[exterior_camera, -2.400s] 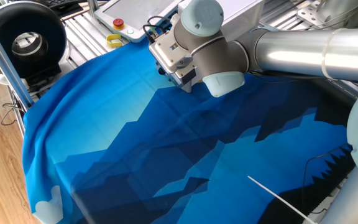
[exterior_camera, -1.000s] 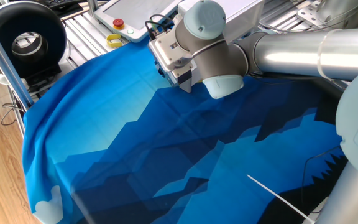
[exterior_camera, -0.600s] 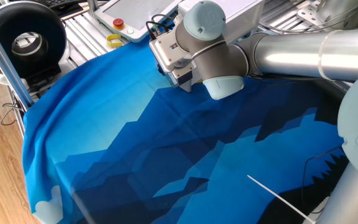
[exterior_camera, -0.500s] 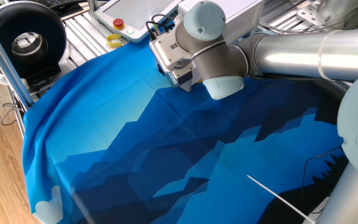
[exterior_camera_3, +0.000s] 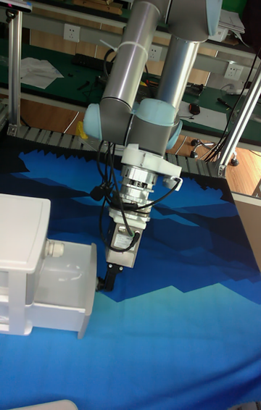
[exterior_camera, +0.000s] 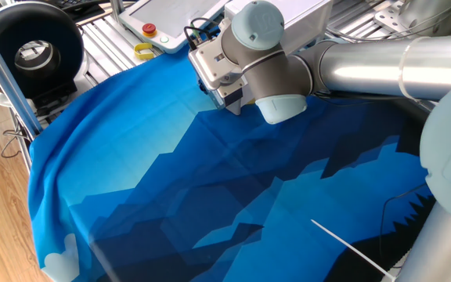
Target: Grasp the handle and close the drawer
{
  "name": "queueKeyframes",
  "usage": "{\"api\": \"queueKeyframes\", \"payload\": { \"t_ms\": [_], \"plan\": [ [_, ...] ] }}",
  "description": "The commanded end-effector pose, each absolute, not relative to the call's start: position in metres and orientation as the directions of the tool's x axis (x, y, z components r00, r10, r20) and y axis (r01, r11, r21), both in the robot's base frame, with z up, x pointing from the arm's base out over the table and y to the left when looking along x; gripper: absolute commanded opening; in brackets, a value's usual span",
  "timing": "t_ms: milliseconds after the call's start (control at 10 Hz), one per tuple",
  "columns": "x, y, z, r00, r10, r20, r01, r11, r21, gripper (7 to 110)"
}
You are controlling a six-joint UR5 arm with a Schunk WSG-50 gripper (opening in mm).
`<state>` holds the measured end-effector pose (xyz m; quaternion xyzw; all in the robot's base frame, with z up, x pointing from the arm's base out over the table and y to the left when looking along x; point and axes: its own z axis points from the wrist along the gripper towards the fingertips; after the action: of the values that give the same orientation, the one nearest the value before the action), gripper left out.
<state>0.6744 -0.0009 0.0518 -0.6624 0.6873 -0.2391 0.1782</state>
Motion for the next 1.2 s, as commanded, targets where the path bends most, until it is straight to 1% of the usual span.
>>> {"api": "queueKeyframes", "payload": {
  "t_ms": [0,400,1100],
  "plan": [
    [0.676,-0.010,0.051,-0.065,-0.996,0.061,-0.826,0.020,-0.563,7],
    [0.675,-0.018,0.055,-0.064,-0.994,0.089,-0.822,0.002,-0.570,7],
    [0.665,-0.034,0.056,-0.077,-0.994,0.075,-0.815,0.019,-0.580,7]
  ]
}}
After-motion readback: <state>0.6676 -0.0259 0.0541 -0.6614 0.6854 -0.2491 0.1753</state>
